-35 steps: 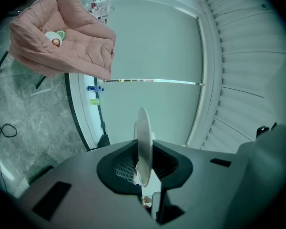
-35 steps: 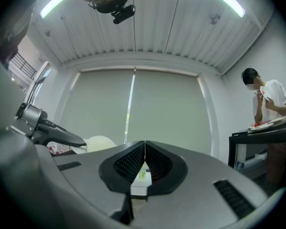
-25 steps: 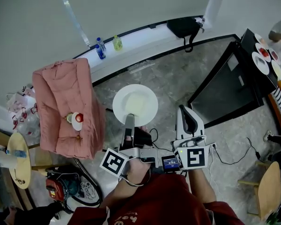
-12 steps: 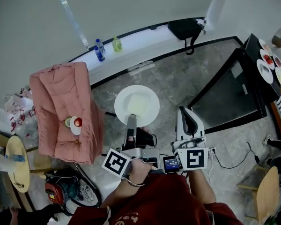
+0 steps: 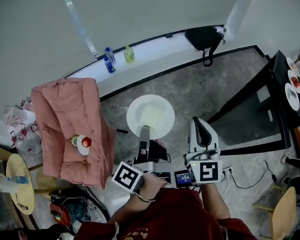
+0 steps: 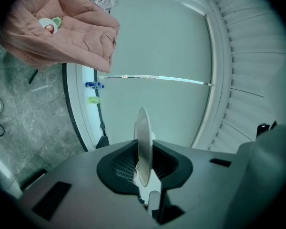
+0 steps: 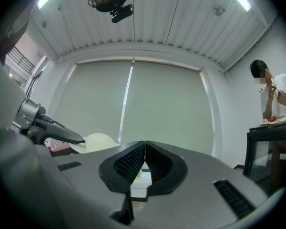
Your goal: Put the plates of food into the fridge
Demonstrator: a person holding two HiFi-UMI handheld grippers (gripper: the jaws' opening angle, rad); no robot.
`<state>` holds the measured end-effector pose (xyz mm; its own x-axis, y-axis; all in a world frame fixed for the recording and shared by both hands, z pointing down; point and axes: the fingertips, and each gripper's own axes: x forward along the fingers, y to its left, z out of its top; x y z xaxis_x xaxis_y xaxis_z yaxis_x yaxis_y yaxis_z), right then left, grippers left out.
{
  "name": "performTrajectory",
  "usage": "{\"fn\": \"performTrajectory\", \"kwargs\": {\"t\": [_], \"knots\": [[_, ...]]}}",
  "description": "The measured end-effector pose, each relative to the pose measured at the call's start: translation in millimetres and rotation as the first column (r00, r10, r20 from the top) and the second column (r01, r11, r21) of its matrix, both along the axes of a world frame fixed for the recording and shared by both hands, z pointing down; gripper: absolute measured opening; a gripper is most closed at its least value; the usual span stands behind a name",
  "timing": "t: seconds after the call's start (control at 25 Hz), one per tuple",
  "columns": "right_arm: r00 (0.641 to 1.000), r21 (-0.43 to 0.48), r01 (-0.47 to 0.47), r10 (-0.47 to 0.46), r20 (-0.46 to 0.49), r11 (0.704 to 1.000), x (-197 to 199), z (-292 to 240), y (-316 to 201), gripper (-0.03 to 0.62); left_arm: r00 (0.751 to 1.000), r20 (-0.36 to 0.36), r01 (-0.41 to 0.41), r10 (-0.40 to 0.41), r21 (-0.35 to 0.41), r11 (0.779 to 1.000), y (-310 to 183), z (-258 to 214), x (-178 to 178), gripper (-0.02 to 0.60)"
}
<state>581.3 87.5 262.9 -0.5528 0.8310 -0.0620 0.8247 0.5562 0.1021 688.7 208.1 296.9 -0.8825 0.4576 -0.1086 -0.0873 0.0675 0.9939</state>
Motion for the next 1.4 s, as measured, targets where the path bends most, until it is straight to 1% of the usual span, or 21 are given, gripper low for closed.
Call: {"fn": "performTrajectory", "kwargs": {"t": [0.12, 0.32, 0.52, 0.64, 0.84, 1.0, 1.24, 1.4], "knots": [[1.000, 0.001, -0.003, 0.003, -0.006, 1.000, -12.6, -0.8, 26.6, 0.012, 1.000, -0.003, 0.000, 0.000, 0.005, 1.000, 24.1, -1.1, -11.5, 0.063], [1.000, -0.026, -0.018, 0.018, -0.015, 0.999, -33.5, -9.9, 67.9, 0.012, 1.000, -0.001, -0.002, 0.002, 0.012, 1.000, 61.8, -3.5, -32.0, 0.063], [1.000, -0.025, -0.028, 0.027, -0.014, 0.999, -52.4, -10.2, 99.3, 0.012, 1.000, 0.001, -0.014, 0.014, 0.021, 1.000, 90.9, -2.6, -51.9, 0.063], [1.000, -0.004, -0.029, 0.029, -0.011, 1.000, -63.4, -3.8, 116.7, 0.012, 1.000, -0.001, -0.023, 0.023, 0.020, 1.000, 108.5, -1.0, -62.7, 0.063], [0.999, -0.018, -0.043, 0.043, 0.003, 0.999, -76.7, -12.6, 149.8, 0.012, 0.999, 0.006, -0.042, 0.042, 0.018, 0.999, 139.8, -4.9, -77.5, 0.063], [0.997, 0.010, -0.072, 0.072, -0.001, 0.997, -86.1, -8.6, 160.5, 0.012, 0.998, 0.004, -0.061, 0.060, 0.017, 0.998, 156.3, -6.4, -87.1, 0.063], [0.995, 0.025, -0.096, 0.096, 0.003, 0.995, -96.8, -7.9, 169.7, 0.012, 0.997, 0.003, -0.079, 0.079, 0.025, 0.997, 168.6, -5.6, -98.1, 0.063], [0.994, 0.004, -0.107, 0.107, 0.003, 0.994, -108.8, -12.1, 174.1, 0.012, 0.996, 0.000, -0.086, 0.086, 0.024, 0.996, 172.5, -5.4, -108.6, 0.063]]}}
